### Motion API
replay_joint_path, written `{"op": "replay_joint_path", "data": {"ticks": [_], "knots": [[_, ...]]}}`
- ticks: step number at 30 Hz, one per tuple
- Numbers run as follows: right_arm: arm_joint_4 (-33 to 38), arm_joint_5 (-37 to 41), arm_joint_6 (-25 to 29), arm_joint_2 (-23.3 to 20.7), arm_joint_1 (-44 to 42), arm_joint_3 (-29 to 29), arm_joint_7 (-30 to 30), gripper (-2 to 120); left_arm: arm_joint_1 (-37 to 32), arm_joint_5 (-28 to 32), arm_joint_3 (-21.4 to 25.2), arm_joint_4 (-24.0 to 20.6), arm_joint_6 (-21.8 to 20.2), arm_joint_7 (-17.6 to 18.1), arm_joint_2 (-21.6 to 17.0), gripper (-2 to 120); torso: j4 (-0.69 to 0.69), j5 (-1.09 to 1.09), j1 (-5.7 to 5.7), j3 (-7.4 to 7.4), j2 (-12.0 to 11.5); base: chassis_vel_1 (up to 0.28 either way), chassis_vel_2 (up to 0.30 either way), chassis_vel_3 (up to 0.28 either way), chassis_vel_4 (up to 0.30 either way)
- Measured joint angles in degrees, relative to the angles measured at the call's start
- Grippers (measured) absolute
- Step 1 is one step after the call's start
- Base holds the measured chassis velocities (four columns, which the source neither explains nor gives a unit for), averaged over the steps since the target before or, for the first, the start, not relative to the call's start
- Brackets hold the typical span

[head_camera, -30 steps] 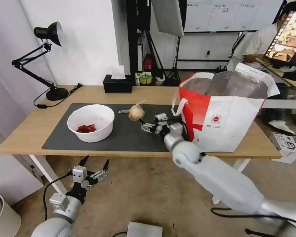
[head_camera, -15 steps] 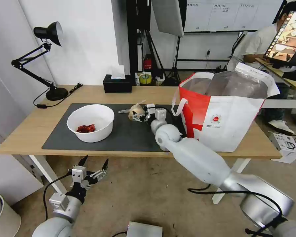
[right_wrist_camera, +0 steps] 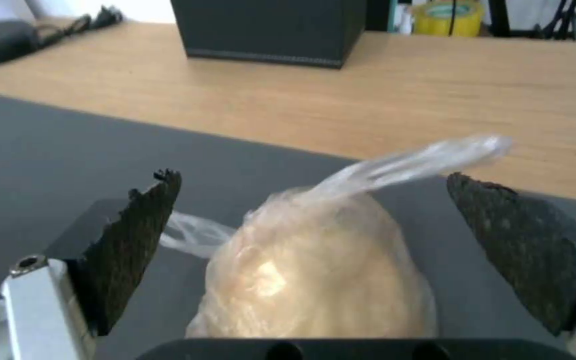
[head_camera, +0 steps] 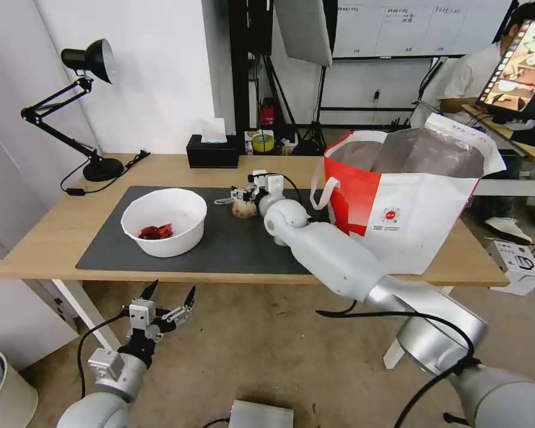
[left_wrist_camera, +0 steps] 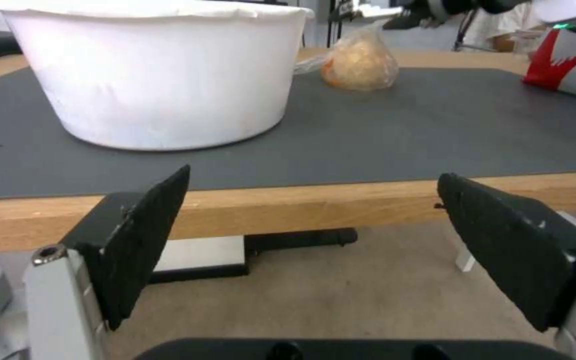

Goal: Pick up the trash from the table and place it into the takeout bag.

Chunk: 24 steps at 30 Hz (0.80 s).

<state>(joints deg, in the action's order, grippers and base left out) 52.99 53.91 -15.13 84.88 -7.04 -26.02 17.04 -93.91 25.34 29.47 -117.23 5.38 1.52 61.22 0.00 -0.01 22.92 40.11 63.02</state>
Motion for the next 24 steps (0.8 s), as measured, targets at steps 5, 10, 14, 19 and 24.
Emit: {"op": "replay_joint_path", "data": {"ticks": [5, 10, 14, 19, 24], "knots": [[-2.33, -1.22, -1.09, 1.51, 0.23, 0.03, -1.12, 100, 0.08, 0.05, 0.01, 0.05, 0.06, 0.0, -0.07, 100, 0.0, 0.0, 0.0, 0.0, 0.0, 0.0, 0.0, 0.0, 0.0], [-3.92, -1.93, -1.79, 2.72, 0.24, 0.05, -1.33, 100, 0.14, 0.14, 0.05, 0.13, 0.22, 0.0, -0.21, 100, 0.0, 0.0, -0.01, 0.0, 0.0, 0.0, 0.0, 0.0, 0.0], [-3.95, -2.41, -2.83, 3.05, 0.23, -0.23, -1.12, 100, 0.14, 0.16, 0.14, 0.29, 0.31, 0.0, -0.12, 100, 0.0, 0.0, -0.01, 0.0, 0.0, 0.0, 0.0, 0.0, 0.0], [-3.29, -2.45, -4.07, 3.09, -0.07, -0.46, -0.04, 100, 0.09, 0.13, 0.14, 0.25, 0.41, 0.0, 0.11, 100, 0.0, 0.0, -0.01, 0.0, 0.0, 0.0, 0.0, 0.0, 0.0], [-2.28, -2.44, -4.46, 2.75, -0.65, -0.49, 0.62, 100, -0.03, 0.13, 0.23, 0.14, 0.5, -0.02, -0.06, 100, 0.0, 0.01, -0.01, 0.0, 0.0, 0.0, 0.0, 0.0, 0.0]]}}
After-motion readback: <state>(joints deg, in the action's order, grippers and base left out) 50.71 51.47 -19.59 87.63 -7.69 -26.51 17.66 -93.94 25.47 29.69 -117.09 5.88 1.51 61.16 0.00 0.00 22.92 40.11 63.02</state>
